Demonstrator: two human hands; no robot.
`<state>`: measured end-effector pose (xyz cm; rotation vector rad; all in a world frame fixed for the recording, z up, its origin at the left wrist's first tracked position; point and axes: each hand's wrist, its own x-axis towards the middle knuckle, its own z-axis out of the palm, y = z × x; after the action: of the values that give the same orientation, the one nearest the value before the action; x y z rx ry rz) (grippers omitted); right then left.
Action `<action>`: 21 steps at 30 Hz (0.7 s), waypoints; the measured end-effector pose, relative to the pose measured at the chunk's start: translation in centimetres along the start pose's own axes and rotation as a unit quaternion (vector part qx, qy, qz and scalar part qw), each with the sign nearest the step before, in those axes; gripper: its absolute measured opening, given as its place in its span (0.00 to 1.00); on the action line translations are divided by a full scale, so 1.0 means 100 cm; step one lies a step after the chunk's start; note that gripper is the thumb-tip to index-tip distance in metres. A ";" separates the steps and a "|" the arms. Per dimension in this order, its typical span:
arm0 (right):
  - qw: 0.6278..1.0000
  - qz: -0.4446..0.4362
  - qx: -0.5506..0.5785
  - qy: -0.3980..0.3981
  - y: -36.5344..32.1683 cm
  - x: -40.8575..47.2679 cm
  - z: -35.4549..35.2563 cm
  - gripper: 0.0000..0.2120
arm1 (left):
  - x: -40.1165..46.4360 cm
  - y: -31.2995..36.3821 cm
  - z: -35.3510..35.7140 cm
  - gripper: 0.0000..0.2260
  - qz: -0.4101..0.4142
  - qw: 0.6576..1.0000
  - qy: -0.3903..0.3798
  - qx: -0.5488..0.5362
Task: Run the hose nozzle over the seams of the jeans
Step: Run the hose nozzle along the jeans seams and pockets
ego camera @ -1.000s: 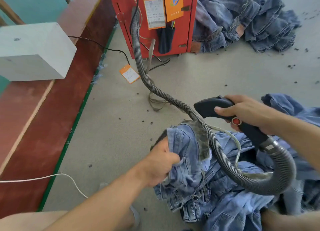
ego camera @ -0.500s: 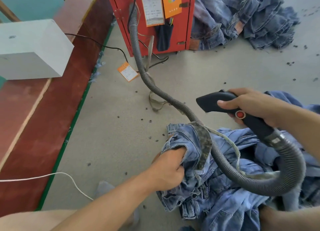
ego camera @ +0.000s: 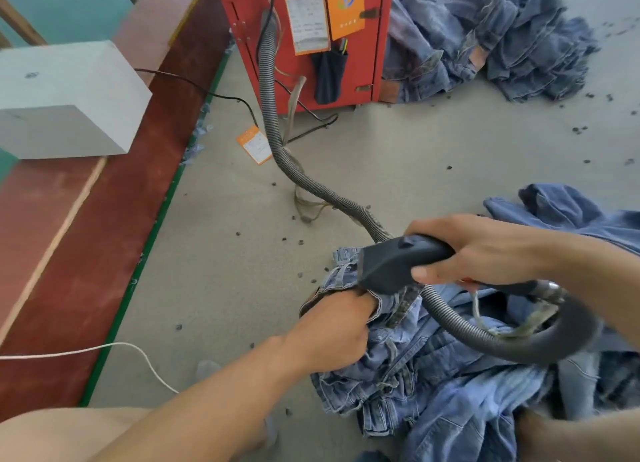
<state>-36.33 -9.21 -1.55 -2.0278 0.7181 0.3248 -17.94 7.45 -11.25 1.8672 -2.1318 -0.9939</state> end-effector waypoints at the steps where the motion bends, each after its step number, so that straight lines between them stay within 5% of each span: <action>1: 1.000 -0.001 0.000 0.028 0.001 0.002 0.002 0.06 | -0.002 -0.001 0.001 0.06 0.024 0.999 -0.002 0.030; 6: 0.989 0.011 0.075 0.123 0.006 -0.003 -0.020 0.04 | -0.005 -0.004 0.001 0.18 0.082 0.984 -0.015 0.158; 14: 0.993 0.049 -0.107 -0.027 -0.013 -0.001 0.002 0.07 | -0.003 0.006 0.007 0.16 0.200 0.943 0.024 0.266; 21: 0.986 0.061 -0.106 0.114 -0.015 0.015 0.004 0.08 | 0.003 0.003 0.013 0.17 0.171 0.941 0.002 0.293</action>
<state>-34.25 -8.82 -1.50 -2.2507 0.9887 0.2499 -18.88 7.70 -12.17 1.5793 -2.8350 -0.2941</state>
